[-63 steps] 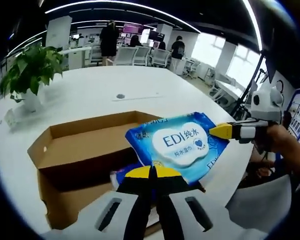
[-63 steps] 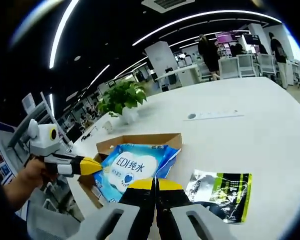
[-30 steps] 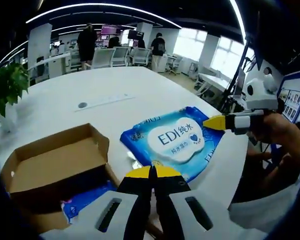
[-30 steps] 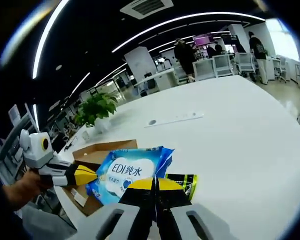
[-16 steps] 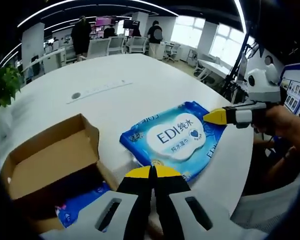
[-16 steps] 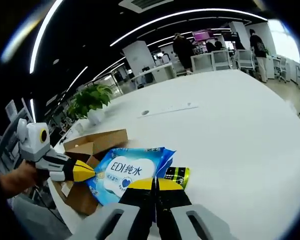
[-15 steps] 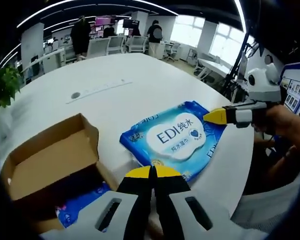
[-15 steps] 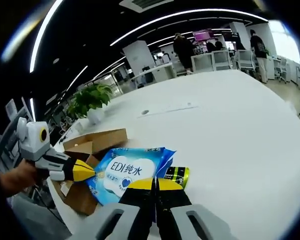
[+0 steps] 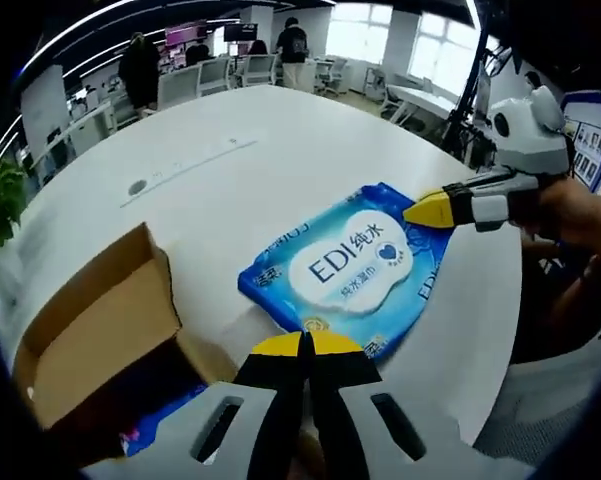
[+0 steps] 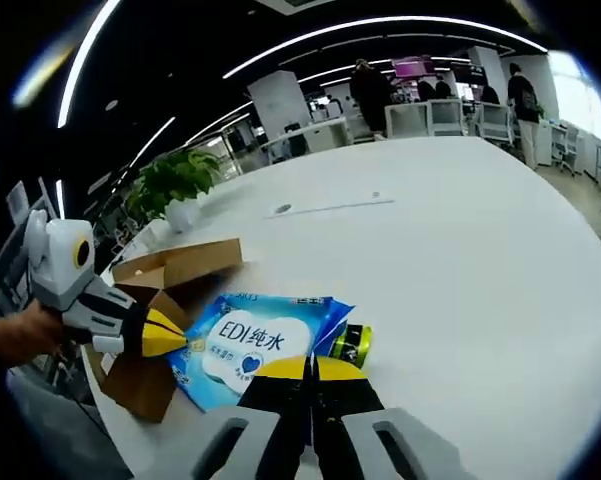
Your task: Operate the shoe box by opening the lid, removing the specified soft item, and placing it in the target area until the item is outside and the box remains undamaged.
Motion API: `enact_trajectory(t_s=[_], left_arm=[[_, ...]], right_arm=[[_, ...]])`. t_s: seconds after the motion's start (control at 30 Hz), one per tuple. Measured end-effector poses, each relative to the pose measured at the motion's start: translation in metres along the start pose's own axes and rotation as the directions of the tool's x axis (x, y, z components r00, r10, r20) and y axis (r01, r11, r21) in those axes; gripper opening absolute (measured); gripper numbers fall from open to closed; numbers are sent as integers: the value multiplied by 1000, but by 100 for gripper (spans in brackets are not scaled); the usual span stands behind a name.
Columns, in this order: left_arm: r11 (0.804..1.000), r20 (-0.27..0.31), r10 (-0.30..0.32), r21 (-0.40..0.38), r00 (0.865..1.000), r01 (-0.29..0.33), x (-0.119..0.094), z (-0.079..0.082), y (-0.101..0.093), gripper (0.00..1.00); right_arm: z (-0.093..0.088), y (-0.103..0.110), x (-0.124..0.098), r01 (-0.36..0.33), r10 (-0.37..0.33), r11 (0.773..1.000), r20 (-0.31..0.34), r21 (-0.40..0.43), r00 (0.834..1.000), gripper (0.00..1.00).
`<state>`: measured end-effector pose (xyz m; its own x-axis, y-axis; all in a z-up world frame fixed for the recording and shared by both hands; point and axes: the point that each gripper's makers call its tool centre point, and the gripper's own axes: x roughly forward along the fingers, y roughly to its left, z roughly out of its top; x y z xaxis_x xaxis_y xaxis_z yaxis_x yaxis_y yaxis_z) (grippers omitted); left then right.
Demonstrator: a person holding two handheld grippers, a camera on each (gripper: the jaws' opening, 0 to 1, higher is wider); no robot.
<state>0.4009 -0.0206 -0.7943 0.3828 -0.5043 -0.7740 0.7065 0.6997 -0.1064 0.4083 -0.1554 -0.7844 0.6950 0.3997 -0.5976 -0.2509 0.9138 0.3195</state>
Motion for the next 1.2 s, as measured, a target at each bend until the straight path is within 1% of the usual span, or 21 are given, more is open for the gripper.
enact_trajectory(t_s=[0.13, 0.27, 0.37, 0.5, 0.53, 0.67, 0.77, 0.9, 1.0, 1.1, 1.2], left_arm=[[1000, -11, 3, 16, 1000, -2, 3, 0, -1, 0], [998, -26, 18, 64, 1000, -16, 5, 0, -1, 0], [994, -40, 28, 102, 999, -24, 7, -2, -2, 0], [985, -65, 44, 171, 997, -32, 9, -7, -5, 0], [979, -67, 51, 200, 996, -37, 10, -8, -5, 0], [973, -62, 60, 227, 996, -44, 12, -10, -6, 0], [964, -73, 63, 262, 995, -42, 14, -12, -7, 0], [962, -76, 68, 270, 995, -45, 14, -14, -7, 0], [964, -73, 62, 265, 995, -40, 15, -15, -7, 0], [961, -71, 59, 274, 996, -38, 14, -16, -7, 0], [964, -71, 55, 265, 996, -34, 12, -15, -7, 2]], right_arm=[[-3, -3, 2, 13, -13, 1000, -3, 0, 1000, 0], [-8, -8, 7, 23, -23, 1000, -10, 0, 1000, 0], [-11, -8, 8, 31, -32, 999, -15, -15, 999, 0], [-15, -10, 10, 38, -39, 999, -19, -24, 999, 0], [-15, -11, 10, 39, -39, 999, -16, -22, 999, 0], [-15, -14, 11, 49, -49, 998, -14, -26, 999, 0], [-17, -15, 11, 58, -59, 998, -21, -36, 998, 0], [-19, -18, 11, 70, -71, 997, -18, -42, 997, 0], [-21, -20, 12, 82, -83, 996, -19, -47, 996, 0], [-20, -20, 10, 94, -94, 994, -15, -47, 995, 0], [-19, -21, 8, 103, -104, 993, -14, -50, 995, 0]])
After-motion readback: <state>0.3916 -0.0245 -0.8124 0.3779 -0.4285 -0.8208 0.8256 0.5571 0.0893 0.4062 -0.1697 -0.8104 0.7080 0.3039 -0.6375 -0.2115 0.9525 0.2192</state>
